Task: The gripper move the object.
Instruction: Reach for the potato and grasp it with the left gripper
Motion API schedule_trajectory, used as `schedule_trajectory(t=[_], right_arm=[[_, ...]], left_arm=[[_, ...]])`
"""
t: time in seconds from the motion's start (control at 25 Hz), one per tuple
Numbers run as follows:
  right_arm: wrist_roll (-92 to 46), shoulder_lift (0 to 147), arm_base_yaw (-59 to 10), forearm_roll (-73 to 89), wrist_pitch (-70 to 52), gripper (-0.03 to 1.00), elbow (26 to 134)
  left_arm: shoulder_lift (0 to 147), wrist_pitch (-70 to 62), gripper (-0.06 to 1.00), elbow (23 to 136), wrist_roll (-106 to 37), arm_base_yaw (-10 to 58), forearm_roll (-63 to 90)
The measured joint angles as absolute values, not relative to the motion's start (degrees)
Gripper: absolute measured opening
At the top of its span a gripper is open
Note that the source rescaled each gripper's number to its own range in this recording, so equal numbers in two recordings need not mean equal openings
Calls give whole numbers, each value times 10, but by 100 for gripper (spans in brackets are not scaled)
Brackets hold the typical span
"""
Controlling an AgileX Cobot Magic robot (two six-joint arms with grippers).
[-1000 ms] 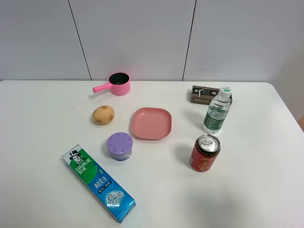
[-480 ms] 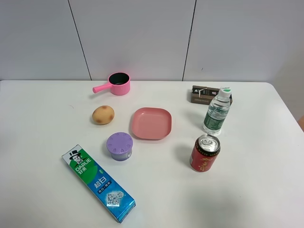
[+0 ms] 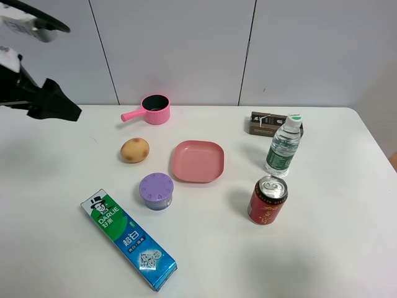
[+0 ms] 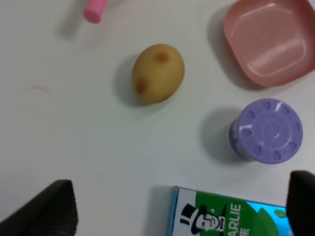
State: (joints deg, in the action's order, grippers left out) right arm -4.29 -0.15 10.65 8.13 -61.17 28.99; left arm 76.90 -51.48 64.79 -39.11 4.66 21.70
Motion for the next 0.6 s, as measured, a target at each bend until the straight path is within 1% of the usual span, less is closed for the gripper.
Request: schedule_trajectory(t=[0.16, 0.32, 0.48, 0.6], right_arm=[[-43, -1, 106, 81, -612, 100, 290], [-43, -1, 106, 81, -612, 100, 290], [-43, -1, 106, 81, -610, 100, 290], [-43, -1, 106, 81, -610, 100, 290]], left_arm=[[819, -465, 84, 655, -453, 118, 202], [866, -440, 83, 656, -462, 173, 159], [901, -410, 77, 656, -459, 193, 86], [916, -399, 75, 656, -448, 194, 55]])
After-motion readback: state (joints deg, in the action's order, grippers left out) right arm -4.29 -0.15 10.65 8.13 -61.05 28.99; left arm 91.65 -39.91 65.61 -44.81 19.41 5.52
